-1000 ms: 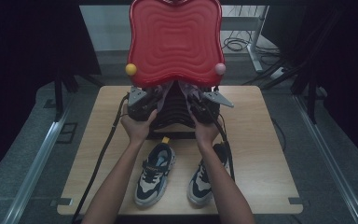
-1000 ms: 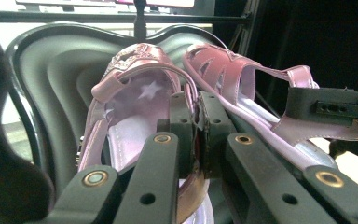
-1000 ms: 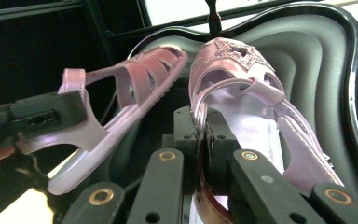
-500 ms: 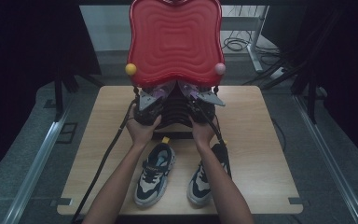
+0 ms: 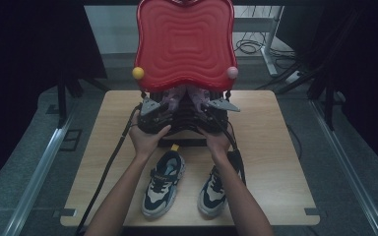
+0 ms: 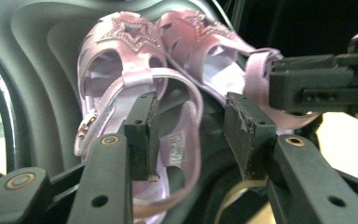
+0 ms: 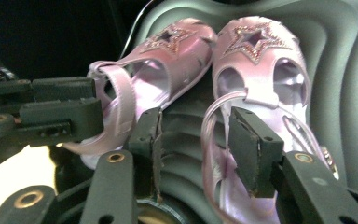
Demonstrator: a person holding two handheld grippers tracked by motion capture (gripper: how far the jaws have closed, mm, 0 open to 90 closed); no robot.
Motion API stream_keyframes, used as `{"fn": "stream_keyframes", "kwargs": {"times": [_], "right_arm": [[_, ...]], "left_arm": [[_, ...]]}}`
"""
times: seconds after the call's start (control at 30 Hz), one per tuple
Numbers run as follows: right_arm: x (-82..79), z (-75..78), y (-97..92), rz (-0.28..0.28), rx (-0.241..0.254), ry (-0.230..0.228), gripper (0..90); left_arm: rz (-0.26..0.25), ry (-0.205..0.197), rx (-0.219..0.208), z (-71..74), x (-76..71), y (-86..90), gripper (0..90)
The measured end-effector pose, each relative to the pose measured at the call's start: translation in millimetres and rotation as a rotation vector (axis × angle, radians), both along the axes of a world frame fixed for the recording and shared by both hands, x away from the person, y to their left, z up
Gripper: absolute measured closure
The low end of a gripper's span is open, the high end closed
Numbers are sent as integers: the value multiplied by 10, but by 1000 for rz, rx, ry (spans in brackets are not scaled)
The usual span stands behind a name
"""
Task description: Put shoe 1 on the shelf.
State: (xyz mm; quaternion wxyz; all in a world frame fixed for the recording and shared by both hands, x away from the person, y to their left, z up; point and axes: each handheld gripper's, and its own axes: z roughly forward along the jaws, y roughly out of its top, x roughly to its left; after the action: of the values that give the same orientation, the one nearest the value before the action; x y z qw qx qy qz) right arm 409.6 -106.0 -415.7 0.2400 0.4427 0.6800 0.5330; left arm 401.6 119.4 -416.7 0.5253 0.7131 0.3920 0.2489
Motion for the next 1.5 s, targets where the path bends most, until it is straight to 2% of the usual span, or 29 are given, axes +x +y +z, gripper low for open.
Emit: {"fn": "stream_keyframes", "kwargs": {"times": [0.3,0.43,0.5,0.7,0.83,1.03,1.13,1.27,1.33,1.37,1.4,1.5], "right_arm": [[-160,64,-88,57,16,20,535],[-243,88,-137,87,16,22,529],[-304,80,-183,115,24,32,536],[-387,57,-284,145,42,43,545],[-475,57,-372,156,52,28,550],[-606,14,-499,171,56,16,551],[-671,-5,-552,190,58,11,549],[-823,-83,-635,211,24,11,542],[-883,-111,-670,220,12,12,539],[-883,-111,-670,220,12,12,539],[-940,-136,-699,234,10,18,533],[-1013,-172,-741,254,-8,17,524]], "left_arm": [[-34,38,-42,61,-134,100,552],[-49,44,-37,68,-208,125,551],[-67,56,-42,59,-256,144,550],[-84,71,-61,41,-403,220,547],[-101,89,-73,35,-500,270,543],[-107,89,-69,-4,-638,338,539],[-116,95,-80,-34,-710,377,536],[-118,101,-99,-79,-797,441,530],[-134,133,-105,-140,-852,486,519],[-134,133,-105,-140,-852,486,515],[-141,154,-110,-198,-906,517,512],[-142,158,-114,-239,-961,549,511]]}}
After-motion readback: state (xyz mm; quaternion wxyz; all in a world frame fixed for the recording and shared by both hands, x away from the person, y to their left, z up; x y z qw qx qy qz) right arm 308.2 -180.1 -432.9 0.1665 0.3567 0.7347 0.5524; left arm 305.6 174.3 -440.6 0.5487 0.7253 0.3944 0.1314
